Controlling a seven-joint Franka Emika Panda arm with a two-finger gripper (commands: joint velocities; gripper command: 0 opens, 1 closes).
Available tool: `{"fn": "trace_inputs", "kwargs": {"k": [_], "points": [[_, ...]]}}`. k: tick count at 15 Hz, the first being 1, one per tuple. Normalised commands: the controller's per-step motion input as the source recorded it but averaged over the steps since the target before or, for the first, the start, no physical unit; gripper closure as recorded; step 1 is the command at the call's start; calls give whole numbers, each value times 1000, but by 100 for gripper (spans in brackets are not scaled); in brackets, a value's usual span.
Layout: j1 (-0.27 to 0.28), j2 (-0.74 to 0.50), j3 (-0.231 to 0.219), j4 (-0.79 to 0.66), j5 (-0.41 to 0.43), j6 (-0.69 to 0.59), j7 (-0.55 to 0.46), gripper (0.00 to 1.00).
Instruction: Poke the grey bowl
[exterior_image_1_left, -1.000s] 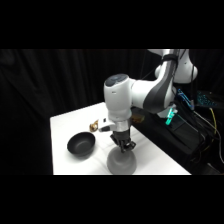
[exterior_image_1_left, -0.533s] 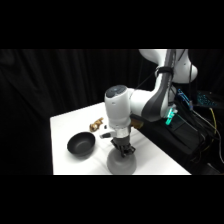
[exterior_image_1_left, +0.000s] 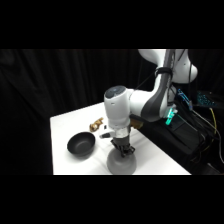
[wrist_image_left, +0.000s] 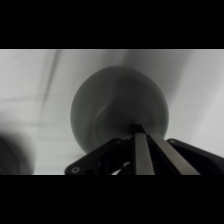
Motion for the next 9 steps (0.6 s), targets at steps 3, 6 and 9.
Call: {"fn": "trace_inputs", "kwargs": {"k": [3, 6, 9], "points": [[-93, -329, 55, 82, 113, -446, -196, 71], [-73, -304, 14, 110, 117, -411, -217, 56], [-32, -234, -26, 145, 97, -383, -160, 22]]}}
